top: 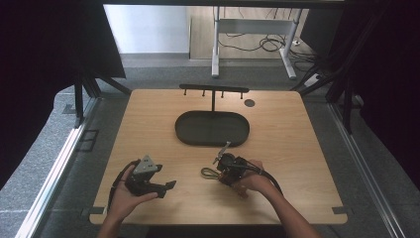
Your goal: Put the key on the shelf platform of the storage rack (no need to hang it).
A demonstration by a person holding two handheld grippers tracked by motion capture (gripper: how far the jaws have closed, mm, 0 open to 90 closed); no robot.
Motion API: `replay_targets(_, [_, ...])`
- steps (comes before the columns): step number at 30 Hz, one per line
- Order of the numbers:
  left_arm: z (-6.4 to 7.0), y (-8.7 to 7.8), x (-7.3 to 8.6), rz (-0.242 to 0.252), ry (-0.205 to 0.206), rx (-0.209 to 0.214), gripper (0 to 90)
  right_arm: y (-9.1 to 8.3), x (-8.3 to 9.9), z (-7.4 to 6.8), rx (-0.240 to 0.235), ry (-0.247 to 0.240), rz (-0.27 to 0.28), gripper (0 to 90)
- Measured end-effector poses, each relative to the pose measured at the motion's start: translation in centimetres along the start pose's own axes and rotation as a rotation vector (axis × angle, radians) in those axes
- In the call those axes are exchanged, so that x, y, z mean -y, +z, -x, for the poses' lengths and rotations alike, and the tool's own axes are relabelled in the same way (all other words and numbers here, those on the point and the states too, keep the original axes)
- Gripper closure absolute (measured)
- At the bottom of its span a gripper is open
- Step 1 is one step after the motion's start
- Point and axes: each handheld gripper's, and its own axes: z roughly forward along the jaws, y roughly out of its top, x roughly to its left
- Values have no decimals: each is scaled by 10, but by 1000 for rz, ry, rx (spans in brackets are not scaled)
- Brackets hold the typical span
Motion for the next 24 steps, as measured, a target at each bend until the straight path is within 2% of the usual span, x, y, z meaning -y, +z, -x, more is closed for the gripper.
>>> replay_targets(6, [0,0,0,0,0,0,229,-15,1,5,11,15,20,668])
replay_targets(24, [-1,-1,0,3,3,-1,230,-52,-1,11,51,11,61,669])
